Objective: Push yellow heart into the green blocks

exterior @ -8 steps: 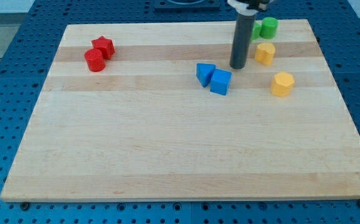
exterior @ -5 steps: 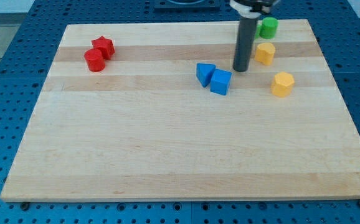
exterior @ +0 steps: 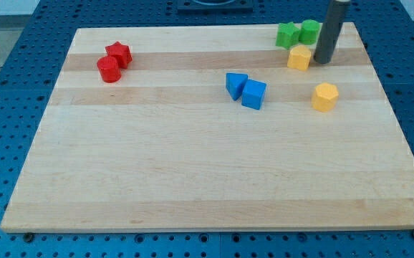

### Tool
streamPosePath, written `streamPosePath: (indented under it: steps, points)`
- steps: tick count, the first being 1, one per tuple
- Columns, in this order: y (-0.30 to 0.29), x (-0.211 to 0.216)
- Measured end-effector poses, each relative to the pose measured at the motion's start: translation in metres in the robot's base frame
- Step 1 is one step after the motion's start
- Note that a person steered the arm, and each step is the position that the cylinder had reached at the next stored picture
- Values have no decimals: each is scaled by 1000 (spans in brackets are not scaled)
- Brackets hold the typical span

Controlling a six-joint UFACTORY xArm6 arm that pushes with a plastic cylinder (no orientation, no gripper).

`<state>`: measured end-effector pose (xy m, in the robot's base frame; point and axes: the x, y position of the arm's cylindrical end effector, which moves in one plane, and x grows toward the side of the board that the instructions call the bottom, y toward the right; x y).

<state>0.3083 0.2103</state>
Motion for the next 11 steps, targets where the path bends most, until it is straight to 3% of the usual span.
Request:
streamPosePath:
  steps: [1,6,9,11]
  points:
    - [2,12]
    - [-135,34]
    - [-69,-16]
    - [-52,-27]
